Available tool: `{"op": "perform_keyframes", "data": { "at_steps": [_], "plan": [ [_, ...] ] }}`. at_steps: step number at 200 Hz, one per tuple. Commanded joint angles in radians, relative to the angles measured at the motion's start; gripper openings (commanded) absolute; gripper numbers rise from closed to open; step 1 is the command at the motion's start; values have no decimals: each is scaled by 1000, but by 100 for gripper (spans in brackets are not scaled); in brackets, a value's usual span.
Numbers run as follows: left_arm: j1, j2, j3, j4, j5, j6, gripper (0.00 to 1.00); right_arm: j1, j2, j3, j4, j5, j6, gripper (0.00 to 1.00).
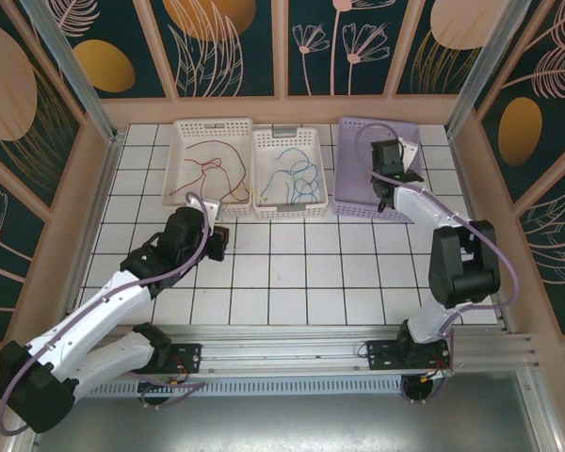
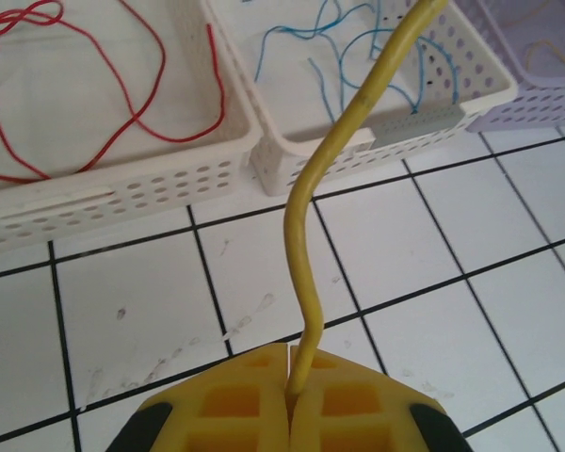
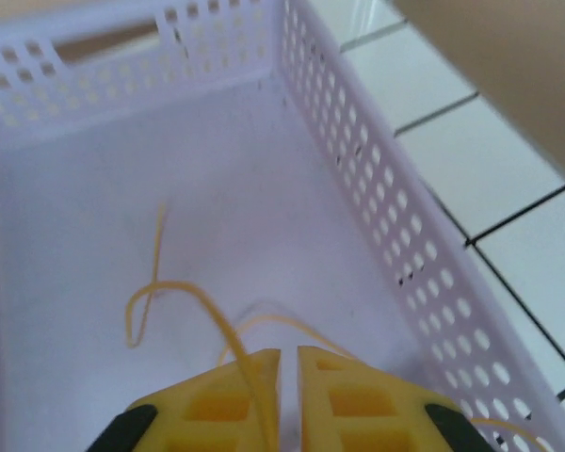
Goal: Untangle the cables
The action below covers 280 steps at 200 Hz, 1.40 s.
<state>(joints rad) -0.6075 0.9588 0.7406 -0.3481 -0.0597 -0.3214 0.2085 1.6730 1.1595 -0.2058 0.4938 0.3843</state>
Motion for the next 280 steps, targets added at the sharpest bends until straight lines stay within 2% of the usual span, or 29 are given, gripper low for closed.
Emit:
{"op": "perform_keyframes", "data": {
  "at_steps": [1, 25, 48, 62, 93, 137, 167, 208, 242, 280],
  "plan": [
    [6, 23, 84, 16, 43, -19, 0, -42, -5, -7, -48, -134, 63, 19],
    [5, 58, 146, 26, 84, -41, 0, -49, -1, 8, -78, -167, 58, 27],
    [3, 106, 203, 39, 118, -58, 0, -54, -57, -7, -68, -184, 57, 41],
    [1, 136, 226, 49, 135, -68, 0, -57, -85, -4, -63, -219, 42, 45],
    [-27, 195, 291, 76, 140, -84, 0, -58, -83, 53, -79, -244, 24, 45],
    [-107, 274, 358, 87, 92, -85, 0, -59, 11, 166, -115, -304, 21, 46],
    [-142, 316, 396, 99, 78, -92, 0, -51, 115, 277, -147, -263, 4, 43],
    [-175, 353, 447, 120, 70, -107, 0, -48, 243, 439, -230, -211, 2, 45],
    [-186, 387, 474, 155, 96, -131, 0, -49, 131, 364, -175, -217, 24, 48],
    [-200, 505, 572, 197, 147, -160, 0, -36, -132, 191, -115, -236, 56, 50]
  ]
}}
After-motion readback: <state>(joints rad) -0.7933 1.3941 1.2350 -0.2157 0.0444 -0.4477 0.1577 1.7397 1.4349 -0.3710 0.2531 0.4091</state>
